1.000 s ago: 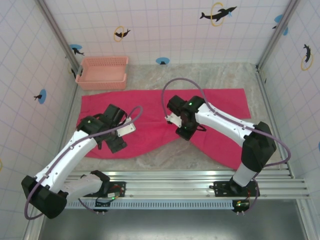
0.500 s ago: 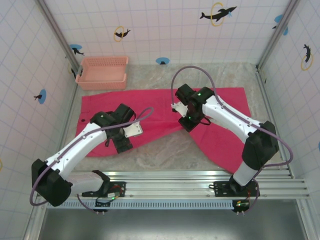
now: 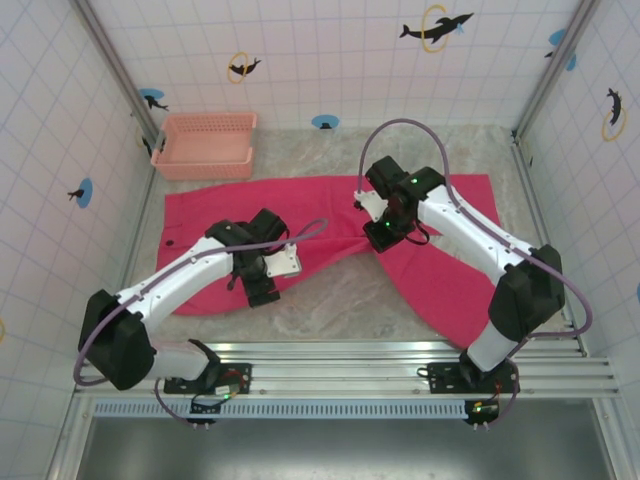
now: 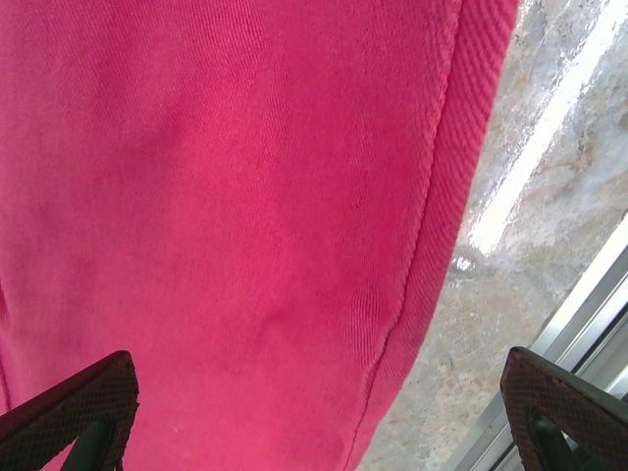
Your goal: Roll up the long pants
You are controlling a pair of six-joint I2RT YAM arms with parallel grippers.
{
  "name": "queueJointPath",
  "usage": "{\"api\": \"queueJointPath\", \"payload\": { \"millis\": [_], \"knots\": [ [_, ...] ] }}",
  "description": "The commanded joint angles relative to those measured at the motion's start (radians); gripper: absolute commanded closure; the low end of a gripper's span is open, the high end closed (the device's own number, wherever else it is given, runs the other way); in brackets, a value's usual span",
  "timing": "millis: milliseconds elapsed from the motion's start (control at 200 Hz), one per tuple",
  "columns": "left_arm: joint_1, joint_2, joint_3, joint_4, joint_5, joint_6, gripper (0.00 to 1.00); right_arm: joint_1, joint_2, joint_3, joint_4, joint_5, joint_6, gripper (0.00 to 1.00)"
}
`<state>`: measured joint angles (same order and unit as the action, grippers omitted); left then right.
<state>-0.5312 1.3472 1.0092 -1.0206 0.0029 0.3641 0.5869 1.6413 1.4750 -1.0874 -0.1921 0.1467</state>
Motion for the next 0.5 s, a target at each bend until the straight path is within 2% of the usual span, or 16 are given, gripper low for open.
{"api": "queueJointPath", "payload": {
  "millis": [0, 165, 255, 355, 375, 395, 420, 430, 495],
  "knots": [
    [-0.007, 0.023, -0.008, 0.024, 0.033, 0.011, 0.03, -0.019, -0.034, 0.05, 0.022, -0.036, 0.028, 1.0],
    [-0.007, 0.055, -0.031, 0.076, 0.019, -0.016, 0.05, -0.031, -0.037, 0.075, 0.029, -0.064, 0.045, 1.0],
    [-0.007, 0.087, -0.046, 0.109, 0.001, -0.036, 0.17, -0.036, -0.046, 0.078, 0.031, -0.069, 0.051, 1.0],
    [-0.006, 0.119, -0.05, 0.136, -0.063, -0.069, 0.39, -0.042, -0.055, 0.074, 0.023, -0.074, 0.047, 1.0],
    [-0.005, 0.125, -0.05, 0.138, -0.074, -0.075, 0.46, -0.044, -0.056, 0.071, 0.021, -0.074, 0.045, 1.0],
    [-0.002, 0.131, -0.046, 0.135, -0.08, -0.077, 0.57, -0.045, -0.058, 0.067, 0.017, -0.075, 0.044, 1.0],
    [-0.001, 0.138, -0.041, 0.131, -0.099, -0.083, 0.92, -0.047, -0.062, 0.062, 0.015, -0.077, 0.041, 1.0],
    [-0.001, 0.141, -0.038, 0.129, -0.115, -0.087, 1.0, -0.049, -0.061, 0.059, 0.014, -0.077, 0.039, 1.0],
    [0.001, 0.156, -0.015, 0.106, -0.212, -0.117, 1.0, -0.058, -0.069, 0.043, 0.004, -0.074, 0.029, 1.0]
  ]
}}
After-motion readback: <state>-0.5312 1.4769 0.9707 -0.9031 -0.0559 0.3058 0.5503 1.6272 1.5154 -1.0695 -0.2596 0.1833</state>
